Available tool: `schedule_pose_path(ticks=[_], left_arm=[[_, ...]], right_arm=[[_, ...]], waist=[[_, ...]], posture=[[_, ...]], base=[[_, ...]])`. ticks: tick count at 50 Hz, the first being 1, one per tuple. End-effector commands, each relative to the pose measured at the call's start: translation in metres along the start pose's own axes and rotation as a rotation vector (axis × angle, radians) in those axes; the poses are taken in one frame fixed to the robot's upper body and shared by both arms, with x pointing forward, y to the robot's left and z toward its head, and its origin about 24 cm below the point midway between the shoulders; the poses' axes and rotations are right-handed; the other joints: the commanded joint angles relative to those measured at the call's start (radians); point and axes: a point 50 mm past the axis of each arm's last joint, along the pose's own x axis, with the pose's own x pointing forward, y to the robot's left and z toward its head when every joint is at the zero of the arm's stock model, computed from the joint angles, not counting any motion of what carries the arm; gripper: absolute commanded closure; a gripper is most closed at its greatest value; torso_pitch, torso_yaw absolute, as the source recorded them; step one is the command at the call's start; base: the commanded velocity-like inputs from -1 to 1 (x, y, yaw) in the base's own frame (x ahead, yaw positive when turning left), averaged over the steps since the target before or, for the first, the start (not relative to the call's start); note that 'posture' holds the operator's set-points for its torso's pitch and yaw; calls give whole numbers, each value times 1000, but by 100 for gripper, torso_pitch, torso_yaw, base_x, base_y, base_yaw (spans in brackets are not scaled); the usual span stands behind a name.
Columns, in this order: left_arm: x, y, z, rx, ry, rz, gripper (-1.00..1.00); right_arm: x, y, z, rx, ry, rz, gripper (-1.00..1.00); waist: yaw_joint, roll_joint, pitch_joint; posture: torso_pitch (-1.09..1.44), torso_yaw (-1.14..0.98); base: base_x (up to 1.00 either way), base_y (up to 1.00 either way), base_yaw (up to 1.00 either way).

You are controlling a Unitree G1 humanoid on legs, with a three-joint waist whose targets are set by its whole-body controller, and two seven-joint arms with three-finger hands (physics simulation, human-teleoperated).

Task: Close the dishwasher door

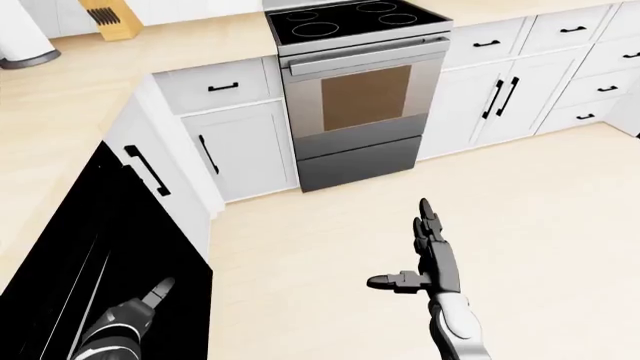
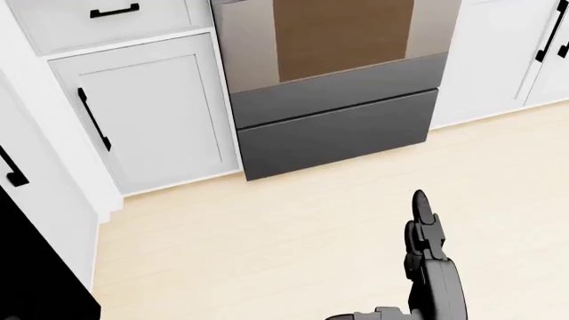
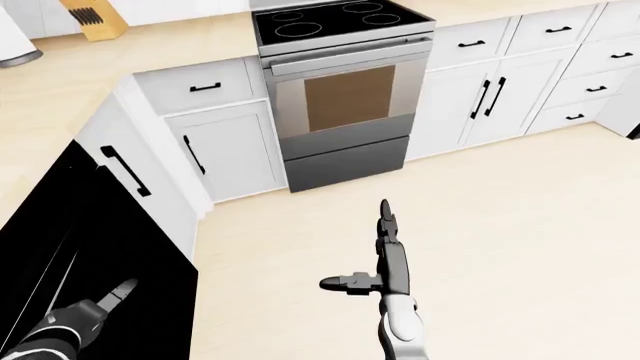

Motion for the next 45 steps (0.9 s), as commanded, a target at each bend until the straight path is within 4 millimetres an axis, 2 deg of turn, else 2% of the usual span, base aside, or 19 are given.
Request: schedule_pose_path(ticks=[1, 18, 45], left_arm=[[-2, 7, 23, -33, -84, 38, -100], [3, 19, 28, 46, -178, 104, -100], [12, 34, 29, 53, -167, 138, -100]], right_arm=[[3, 1, 17, 4, -89, 5, -100], [4, 2, 17, 3, -90, 6, -100], [3, 4, 20, 17, -94, 22, -100]], waist=[[6, 7, -16], [3, 3, -16], [1, 2, -17]], posture=[[0, 0], [0, 0], [0, 0]], base=[[0, 0, 0], [0, 0, 0], [0, 0, 0]])
